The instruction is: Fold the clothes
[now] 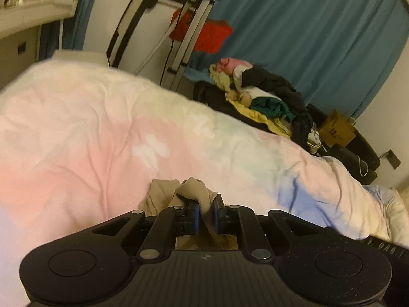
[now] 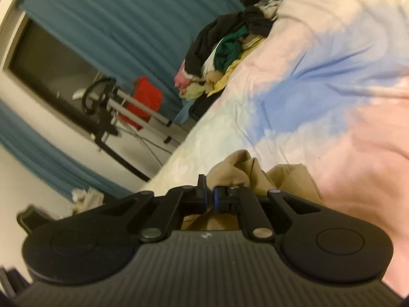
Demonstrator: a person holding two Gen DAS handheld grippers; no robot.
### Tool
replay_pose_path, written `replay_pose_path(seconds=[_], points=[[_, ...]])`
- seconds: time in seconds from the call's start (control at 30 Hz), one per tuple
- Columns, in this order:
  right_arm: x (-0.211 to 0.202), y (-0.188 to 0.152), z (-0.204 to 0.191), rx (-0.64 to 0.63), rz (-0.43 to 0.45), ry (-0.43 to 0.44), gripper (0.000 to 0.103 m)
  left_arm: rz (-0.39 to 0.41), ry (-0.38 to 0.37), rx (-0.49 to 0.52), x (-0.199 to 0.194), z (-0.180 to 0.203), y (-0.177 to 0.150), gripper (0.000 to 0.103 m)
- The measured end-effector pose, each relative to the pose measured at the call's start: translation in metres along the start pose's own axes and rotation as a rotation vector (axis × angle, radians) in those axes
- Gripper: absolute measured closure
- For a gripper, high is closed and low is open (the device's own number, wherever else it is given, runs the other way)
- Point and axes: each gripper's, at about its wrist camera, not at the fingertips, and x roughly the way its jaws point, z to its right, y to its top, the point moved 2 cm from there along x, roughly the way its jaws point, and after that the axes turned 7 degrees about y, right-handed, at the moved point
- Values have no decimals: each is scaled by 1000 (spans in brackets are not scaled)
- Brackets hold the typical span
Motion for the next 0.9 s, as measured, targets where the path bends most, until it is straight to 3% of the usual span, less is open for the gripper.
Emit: replay_pose_path(seconds=[0.2, 0.33, 0.4, 0.47, 0.53, 0.57, 0.7, 0.8, 0.9], points=[[37, -2, 27, -34, -85, -42, 93, -40, 10, 51, 55, -9, -8, 88], [44, 0, 26, -113, -132, -43, 91, -37, -4, 100, 61, -8, -8, 86], [44, 2, 22, -159, -155, -38, 88, -34, -37, 118, 56, -5, -8, 66], [38, 2, 14, -210, -167, -14, 74, -30, -71, 136, 51, -2, -7, 35], [26, -2, 3, -247, -173, 32, 22, -3, -67, 174, 43, 3, -10, 14], [21, -4, -3, -265, -176, 55, 11, 20, -50, 201, 37, 6, -12, 6], [-13, -14, -17, -315, -152, 101, 12, 60, 9, 310, 16, 12, -26, 0], [-32, -20, -23, -367, -108, 87, 11, 26, 30, 319, 12, 5, -33, 0], [-28, -25, -29, -489, -112, 51, 36, 13, 46, 326, 14, 0, -37, 0]])
